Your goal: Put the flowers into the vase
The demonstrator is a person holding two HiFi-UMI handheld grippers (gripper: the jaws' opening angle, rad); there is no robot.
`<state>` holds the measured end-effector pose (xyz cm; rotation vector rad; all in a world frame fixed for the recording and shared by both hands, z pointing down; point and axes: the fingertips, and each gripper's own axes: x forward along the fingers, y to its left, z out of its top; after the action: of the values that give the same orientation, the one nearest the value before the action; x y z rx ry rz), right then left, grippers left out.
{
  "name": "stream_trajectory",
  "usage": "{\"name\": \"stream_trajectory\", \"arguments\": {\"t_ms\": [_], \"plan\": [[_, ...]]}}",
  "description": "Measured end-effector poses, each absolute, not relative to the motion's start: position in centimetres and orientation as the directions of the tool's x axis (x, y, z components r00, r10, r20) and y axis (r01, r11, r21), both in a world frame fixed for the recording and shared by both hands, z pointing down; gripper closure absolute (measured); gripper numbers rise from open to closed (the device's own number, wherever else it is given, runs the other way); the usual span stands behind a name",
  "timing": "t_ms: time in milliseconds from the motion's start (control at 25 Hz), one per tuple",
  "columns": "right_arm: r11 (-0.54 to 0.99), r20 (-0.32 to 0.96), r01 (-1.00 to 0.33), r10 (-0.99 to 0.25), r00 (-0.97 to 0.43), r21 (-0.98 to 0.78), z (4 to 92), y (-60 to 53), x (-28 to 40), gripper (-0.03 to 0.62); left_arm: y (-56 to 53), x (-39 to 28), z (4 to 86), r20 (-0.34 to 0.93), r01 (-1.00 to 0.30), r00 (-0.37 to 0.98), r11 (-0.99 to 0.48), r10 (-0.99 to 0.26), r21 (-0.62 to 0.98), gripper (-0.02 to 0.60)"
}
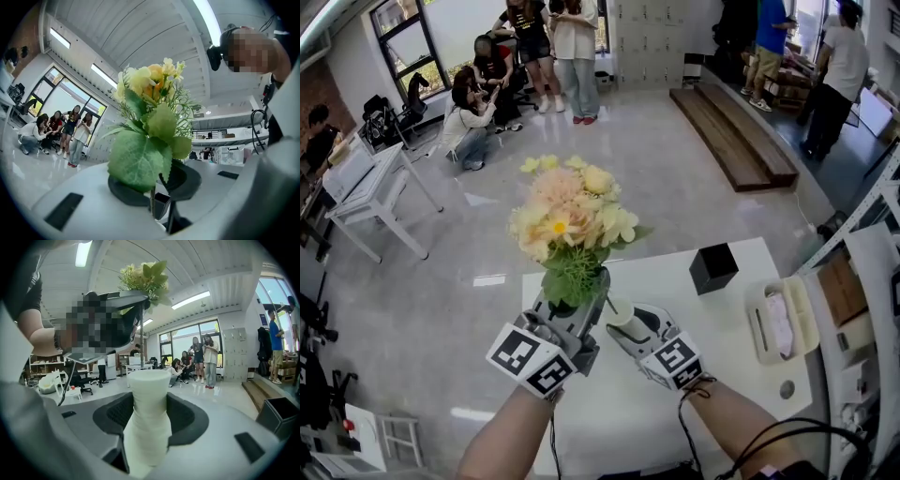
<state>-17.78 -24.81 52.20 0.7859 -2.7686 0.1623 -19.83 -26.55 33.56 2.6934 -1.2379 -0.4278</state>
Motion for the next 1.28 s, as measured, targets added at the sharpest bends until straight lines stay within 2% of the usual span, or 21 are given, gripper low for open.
{"name": "stream_trajectory", "arguments": {"t_ms": [680, 1280], "plan": [[0.845, 0.266, -0.533, -0.504, -0.822, -0.043, 52.2, -24.8, -17.8, 0.372, -26.0, -18.5, 41.0, -0.043, -0.747, 0.641, -0.636, -0.766, 0.196, 0.529], [0.842, 0.261, -0.538, -0.511, -0.819, -0.038, 52.1, -24.7, -17.8, 0.372, -24.0, -17.6, 45.0, 0.140, -0.754, 0.652, -0.656, -0.745, 0.021, 0.509]]}}
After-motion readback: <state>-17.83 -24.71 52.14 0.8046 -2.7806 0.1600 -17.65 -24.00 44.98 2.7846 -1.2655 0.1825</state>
